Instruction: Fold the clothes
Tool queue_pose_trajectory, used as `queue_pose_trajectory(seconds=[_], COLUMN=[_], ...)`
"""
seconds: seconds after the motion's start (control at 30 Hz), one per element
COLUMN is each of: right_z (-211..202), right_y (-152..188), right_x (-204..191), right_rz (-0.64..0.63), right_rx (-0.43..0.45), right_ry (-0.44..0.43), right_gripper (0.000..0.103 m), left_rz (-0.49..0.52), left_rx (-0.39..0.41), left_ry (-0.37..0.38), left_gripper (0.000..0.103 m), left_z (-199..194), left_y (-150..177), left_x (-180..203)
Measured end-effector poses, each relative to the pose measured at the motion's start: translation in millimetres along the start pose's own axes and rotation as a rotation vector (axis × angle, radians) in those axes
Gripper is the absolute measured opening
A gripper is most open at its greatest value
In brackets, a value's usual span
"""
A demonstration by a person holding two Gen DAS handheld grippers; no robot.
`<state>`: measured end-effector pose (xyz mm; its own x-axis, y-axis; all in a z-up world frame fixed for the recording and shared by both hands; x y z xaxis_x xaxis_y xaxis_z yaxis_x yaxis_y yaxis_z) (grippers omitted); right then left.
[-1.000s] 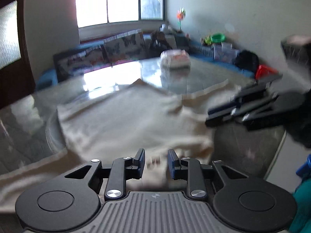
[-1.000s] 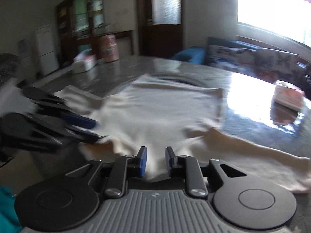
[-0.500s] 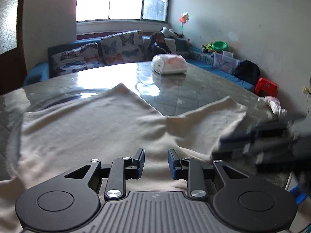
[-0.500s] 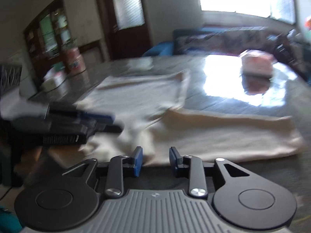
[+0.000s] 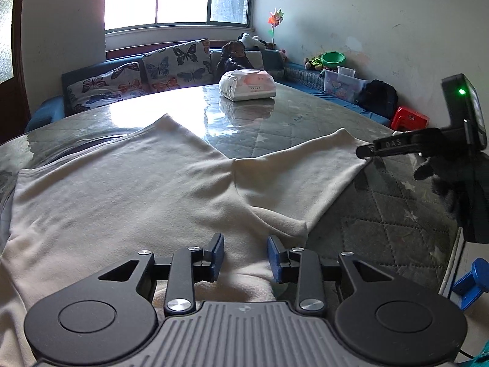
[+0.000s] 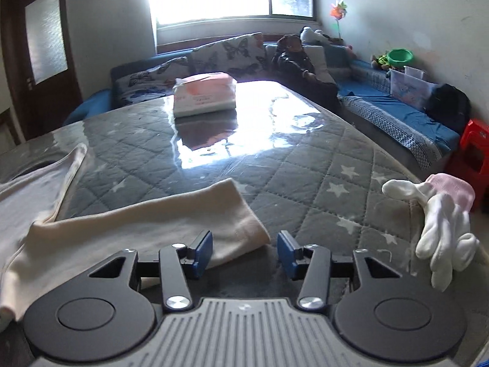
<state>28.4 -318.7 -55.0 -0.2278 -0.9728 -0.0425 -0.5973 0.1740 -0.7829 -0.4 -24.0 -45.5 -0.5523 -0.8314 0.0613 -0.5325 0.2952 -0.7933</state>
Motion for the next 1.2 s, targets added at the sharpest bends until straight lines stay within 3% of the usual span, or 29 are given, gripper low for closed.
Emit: queue_pose_trajectory(seconds=[0.03, 0.1, 0.13, 0.23, 0.43, 0.6, 0.73, 0.83, 1.03, 1.2], right_z=[0, 0, 0, 0, 2, 27, 32, 23, 4, 18], right_y=[-2, -6, -8, -14, -36, -30, -27, -31, -36, -36], right_x=[-1, -4, -5, -9, -13, -9, -3, 1, -26, -58], right_rz=[-0.012, -0.035, -0.047, -0.082, -0.164, -0.143, -0.115, -0.103, -0.133, -0.197], right_rx=[0.008, 0.025, 0.034, 0.059, 0.12, 0.055, 0.042, 0.054, 0.072, 0.047], right_ry=[-0.001, -0.002, -0.003, -0.006, 0.026, 0.029, 0.043, 0.057, -0.078, -0.17], right_gripper=[0.048, 0.031, 0.014, 0.008, 0.008, 0.009, 0.023, 0.025, 0.03, 0.033], left_rz=[0.004, 0.008, 0.012, 0.026, 0.051, 0.06, 0.064, 0.065, 0.06, 0.053], left_rx=[0.0, -0.001, -0.001, -0.004, -0.004, -0.002, -0.004, -0.003, -0.002, -0.002], left_ry=[-0.002, -0.005, -0.005, -0.008, -0.003, 0.0, 0.006, 0.006, 0.003, -0.003], left_gripper=[0.036, 0.037, 0.038, 0.039, 0.043, 0.046, 0.047, 0.048, 0.049, 0.051], left_z=[0, 0, 1, 1, 2, 2, 2, 2, 2, 2], left_y=[0, -1, 0, 0, 1, 2, 2, 2, 2, 2], left_x=[1, 2, 3, 4, 6, 6, 7, 8, 9, 9])
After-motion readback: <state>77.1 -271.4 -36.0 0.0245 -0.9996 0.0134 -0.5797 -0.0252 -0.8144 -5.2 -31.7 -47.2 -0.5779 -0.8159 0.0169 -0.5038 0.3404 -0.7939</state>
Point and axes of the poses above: each gripper's, at about its wrist camera, not at the fingertips, and z roughly the way its jaws point, x to its right, y to its underside, the point moved 5 cm from there along z, roughly the way its jaws point, and after that the axes turned 1 degree about y, right-handed, at the moved point
